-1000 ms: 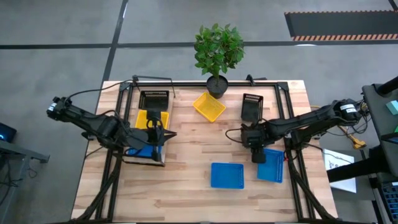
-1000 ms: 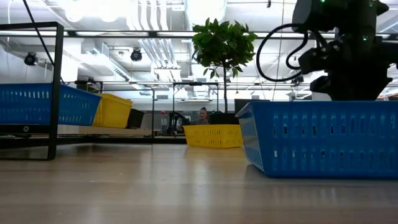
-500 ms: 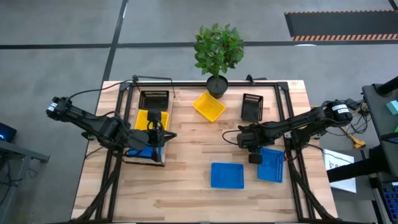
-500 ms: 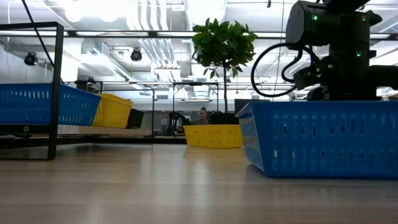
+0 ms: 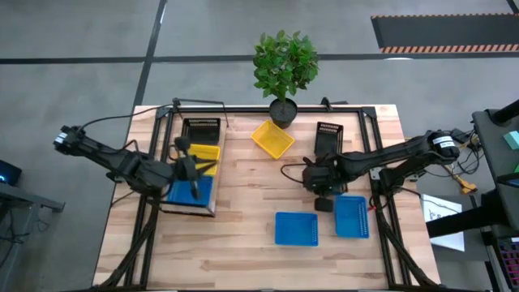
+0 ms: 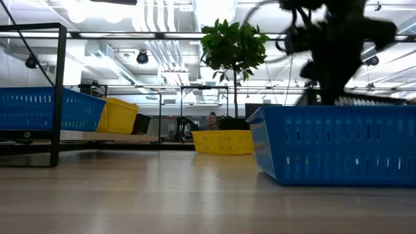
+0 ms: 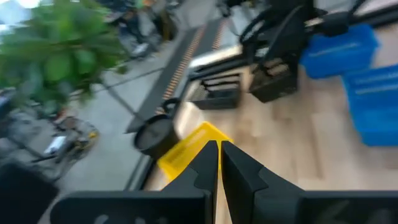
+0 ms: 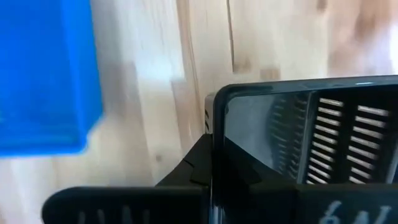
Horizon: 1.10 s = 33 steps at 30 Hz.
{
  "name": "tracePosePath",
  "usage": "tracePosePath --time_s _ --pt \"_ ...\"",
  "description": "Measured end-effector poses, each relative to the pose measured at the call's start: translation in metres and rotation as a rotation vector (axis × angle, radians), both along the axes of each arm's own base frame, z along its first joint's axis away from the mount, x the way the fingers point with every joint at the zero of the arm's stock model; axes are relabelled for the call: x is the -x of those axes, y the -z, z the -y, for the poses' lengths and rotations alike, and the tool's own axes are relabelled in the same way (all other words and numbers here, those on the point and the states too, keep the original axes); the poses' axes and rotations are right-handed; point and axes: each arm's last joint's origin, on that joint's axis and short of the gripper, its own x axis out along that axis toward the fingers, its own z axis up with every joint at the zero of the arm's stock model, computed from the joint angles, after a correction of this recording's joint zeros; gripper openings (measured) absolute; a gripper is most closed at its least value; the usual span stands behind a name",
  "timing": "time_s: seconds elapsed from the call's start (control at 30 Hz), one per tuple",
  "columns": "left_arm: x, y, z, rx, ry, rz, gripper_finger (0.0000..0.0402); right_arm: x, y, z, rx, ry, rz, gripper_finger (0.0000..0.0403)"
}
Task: Stack baskets on shelf by color
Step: Stack the bottom black basket on top of the black basket on the shelf
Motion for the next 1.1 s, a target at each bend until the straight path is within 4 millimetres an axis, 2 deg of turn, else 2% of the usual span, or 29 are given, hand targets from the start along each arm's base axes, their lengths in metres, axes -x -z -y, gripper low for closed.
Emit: tracePosePath --time_s 0.1,0.27,0.57,0.7,0.83,1.1 --pt "0.009 0.002 -0.005 -0.013 -0.049 0.058 0.0003 -0.010 -0.019 -0.001 -0.003 0.003 0.074 0.0008" --pt "0.022 0.004 -0.011 -0.037 -0.075 0.155 0.0003 -0.027 -0.052 0.000 0.090 0.033 0.260 0.0008" --pt "0.039 0.010 -0.019 -0.023 -0.121 0.306 0.0003 -0.066 -0.103 0.001 0.216 0.091 0.786 0.0008" --pt "0.043 0.015 -0.021 -0.018 -0.126 0.325 0.0003 -0.087 -0.112 0.000 0.298 0.040 0.950 0.0008" --pt "0.046 0.014 -0.022 -0.006 -0.127 0.341 0.0003 -0.116 -0.114 0.004 0.363 0.017 1.055 0.0008" --pt "0.050 0.012 -0.024 0.030 -0.130 0.375 0.0003 -0.179 -0.109 0.026 0.478 0.003 1.073 0.0008"
